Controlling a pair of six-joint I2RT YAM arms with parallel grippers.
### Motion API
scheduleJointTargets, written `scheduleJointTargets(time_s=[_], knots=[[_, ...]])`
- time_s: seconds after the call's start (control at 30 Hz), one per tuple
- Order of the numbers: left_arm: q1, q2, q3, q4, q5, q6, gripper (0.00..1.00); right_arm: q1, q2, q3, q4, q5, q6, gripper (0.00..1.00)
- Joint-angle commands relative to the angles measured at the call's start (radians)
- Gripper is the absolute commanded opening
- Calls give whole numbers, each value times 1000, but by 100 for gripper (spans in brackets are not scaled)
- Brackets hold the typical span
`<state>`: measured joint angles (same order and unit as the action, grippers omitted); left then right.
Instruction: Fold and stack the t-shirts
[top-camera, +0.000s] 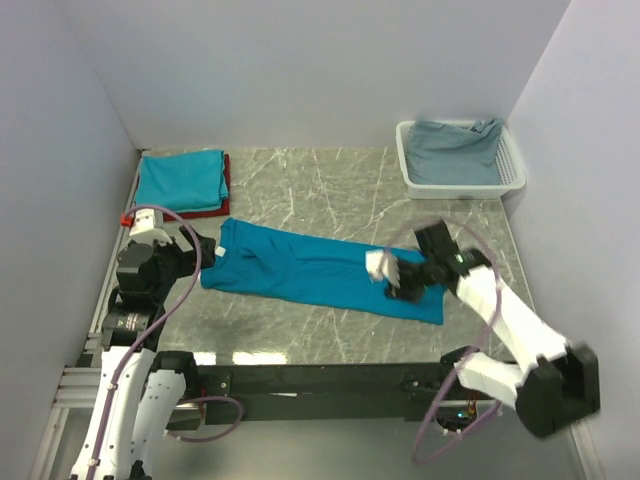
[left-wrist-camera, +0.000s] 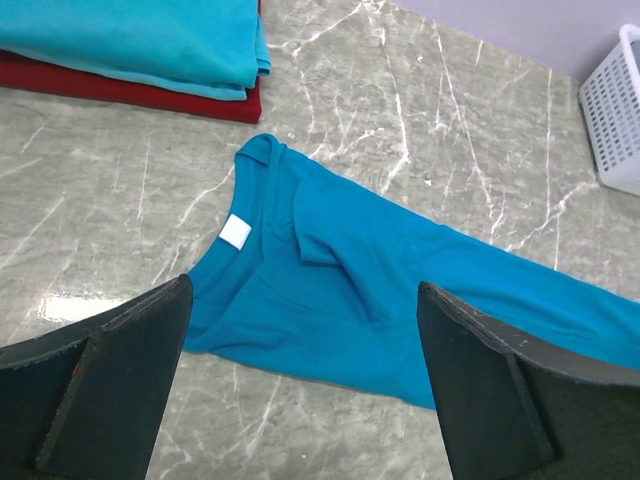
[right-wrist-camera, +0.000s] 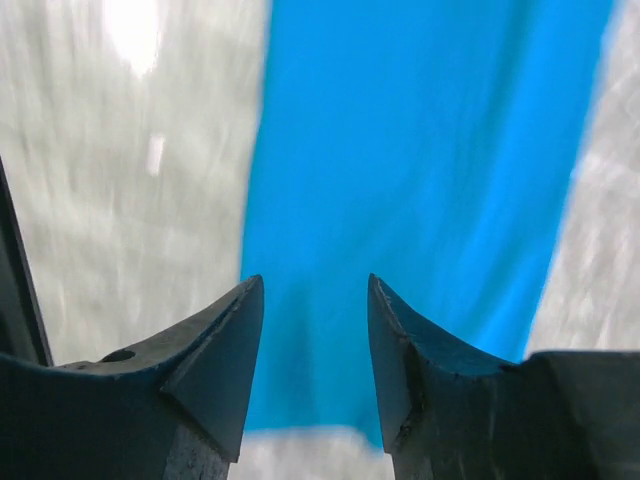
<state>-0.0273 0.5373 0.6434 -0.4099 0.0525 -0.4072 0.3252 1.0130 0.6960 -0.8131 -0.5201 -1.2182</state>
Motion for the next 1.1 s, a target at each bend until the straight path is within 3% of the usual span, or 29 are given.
scheduleJointTargets(time_s=[0.0, 0.07, 0.27, 0.4, 0.5, 0.67, 1.07], knots=[[4, -23, 12, 17, 3, -34, 99, 61, 195, 245, 166, -190, 375, 53], [3, -28, -5, 10, -32, -131, 96, 99, 399, 426, 190, -228, 550, 53], [4, 48, -65, -10, -105, -383, 71, 143, 915, 958, 151, -290, 866, 53], [7, 92, -88, 6, -105, -458, 70, 164, 1232, 1285, 39, -198, 953, 53], [9, 66, -93, 5, -114, -458, 71, 172, 1332, 1436, -27, -132, 1036, 53], [9, 10, -97, -9, -123, -432, 72, 175, 1369, 1403, 54, 0, 1151, 54], [9, 0, -90, -6, -63, -413, 72, 250, 1409, 1341, -6, -15, 1126, 55]])
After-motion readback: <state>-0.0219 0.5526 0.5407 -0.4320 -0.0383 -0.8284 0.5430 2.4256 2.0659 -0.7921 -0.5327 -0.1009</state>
